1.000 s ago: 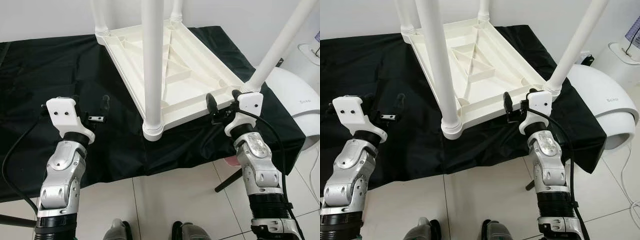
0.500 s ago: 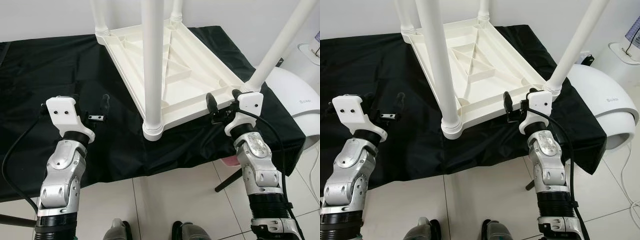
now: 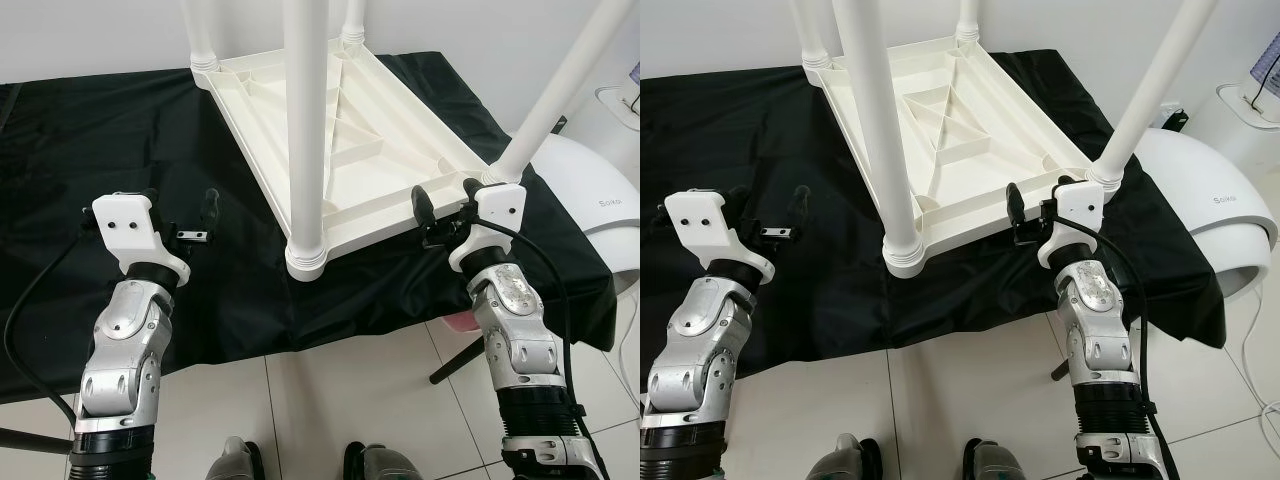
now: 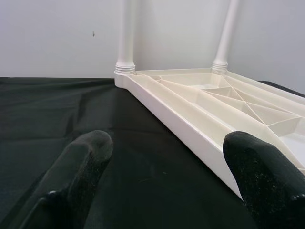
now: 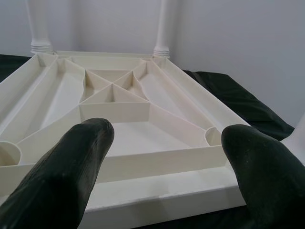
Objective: Building children table
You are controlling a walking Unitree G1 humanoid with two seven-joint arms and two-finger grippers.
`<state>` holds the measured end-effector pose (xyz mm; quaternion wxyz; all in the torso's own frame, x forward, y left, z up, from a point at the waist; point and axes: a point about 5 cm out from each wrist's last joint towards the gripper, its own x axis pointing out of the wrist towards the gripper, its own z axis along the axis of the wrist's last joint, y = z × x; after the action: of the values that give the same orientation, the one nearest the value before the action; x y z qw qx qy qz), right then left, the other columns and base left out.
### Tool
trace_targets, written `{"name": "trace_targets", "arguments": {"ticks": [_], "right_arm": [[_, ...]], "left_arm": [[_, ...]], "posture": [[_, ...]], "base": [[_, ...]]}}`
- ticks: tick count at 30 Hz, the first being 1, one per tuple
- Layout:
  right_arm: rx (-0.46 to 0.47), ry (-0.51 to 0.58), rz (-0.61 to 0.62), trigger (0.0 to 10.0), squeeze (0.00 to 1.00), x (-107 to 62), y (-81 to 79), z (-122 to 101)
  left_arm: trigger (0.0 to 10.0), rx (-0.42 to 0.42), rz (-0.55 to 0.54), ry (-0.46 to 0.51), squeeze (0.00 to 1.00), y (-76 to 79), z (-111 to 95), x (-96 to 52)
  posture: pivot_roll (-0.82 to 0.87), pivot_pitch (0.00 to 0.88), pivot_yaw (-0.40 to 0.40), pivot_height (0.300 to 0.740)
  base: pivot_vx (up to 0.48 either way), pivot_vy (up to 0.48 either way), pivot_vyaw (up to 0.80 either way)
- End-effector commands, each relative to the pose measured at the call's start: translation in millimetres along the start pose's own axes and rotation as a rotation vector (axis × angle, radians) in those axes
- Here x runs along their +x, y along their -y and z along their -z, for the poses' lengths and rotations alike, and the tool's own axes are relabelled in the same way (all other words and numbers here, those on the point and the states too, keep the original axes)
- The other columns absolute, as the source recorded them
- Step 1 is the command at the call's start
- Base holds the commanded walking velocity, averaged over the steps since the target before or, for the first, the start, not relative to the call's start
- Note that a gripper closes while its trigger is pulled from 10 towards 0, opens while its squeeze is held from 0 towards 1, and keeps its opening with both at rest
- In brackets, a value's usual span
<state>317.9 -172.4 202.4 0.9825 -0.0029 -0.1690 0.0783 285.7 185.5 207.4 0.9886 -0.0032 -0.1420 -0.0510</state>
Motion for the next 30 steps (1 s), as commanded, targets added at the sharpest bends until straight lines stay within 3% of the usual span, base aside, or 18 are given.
{"name": "trace_targets", "arguments": {"ticks": [1, 30], "right_arm": [[-0.004, -0.008, 0.0, 10.0, 0.0, -2.1, 2.2, 1.3], [-0.003, -0.005, 0.001, 10.0, 0.0, -1.8, 2.6, 0.7]], "left_arm": [[10.0, 0.003, 0.005, -0.01, 0.0, 1.7, 0.6, -3.0], [10.0, 0.004, 0.006, -0.008, 0.0, 1.1, -1.2, -3.7]], "posture": [[-0.06, 0.15, -0.033, 0.74], [-0.06, 0.155, -0.03, 0.74]], "base": [[0.0, 0.0, 0.0], [0.0, 0.0, 0.0]]}}
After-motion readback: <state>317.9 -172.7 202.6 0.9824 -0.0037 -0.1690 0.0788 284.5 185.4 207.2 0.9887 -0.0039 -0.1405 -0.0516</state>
